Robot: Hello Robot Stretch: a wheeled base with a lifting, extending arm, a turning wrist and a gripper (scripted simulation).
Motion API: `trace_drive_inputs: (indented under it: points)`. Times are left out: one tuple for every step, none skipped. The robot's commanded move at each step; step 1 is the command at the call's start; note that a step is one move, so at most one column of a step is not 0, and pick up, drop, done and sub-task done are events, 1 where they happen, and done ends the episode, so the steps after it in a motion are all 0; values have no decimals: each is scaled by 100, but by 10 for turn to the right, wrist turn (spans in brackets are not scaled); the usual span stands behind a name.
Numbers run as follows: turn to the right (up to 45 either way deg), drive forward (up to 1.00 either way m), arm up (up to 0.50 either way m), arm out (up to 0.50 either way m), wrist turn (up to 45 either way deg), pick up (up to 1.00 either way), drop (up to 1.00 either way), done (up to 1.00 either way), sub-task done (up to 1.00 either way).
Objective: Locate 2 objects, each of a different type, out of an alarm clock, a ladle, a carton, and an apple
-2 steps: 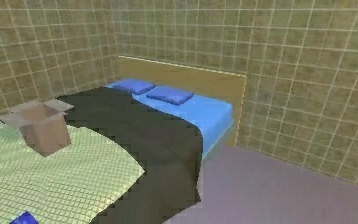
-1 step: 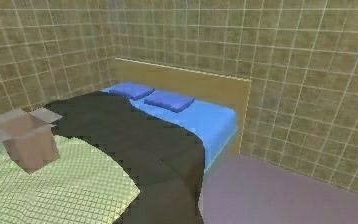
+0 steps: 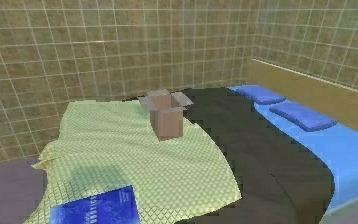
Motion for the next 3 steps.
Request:
trace_drive_inputs:
  points:
    - [0,0,0,0,0,0,0,0,100]
    - [-450,0,0,0,0,0,0,0,0]
    - [-450,0,0,0,0,0,0,0,0]
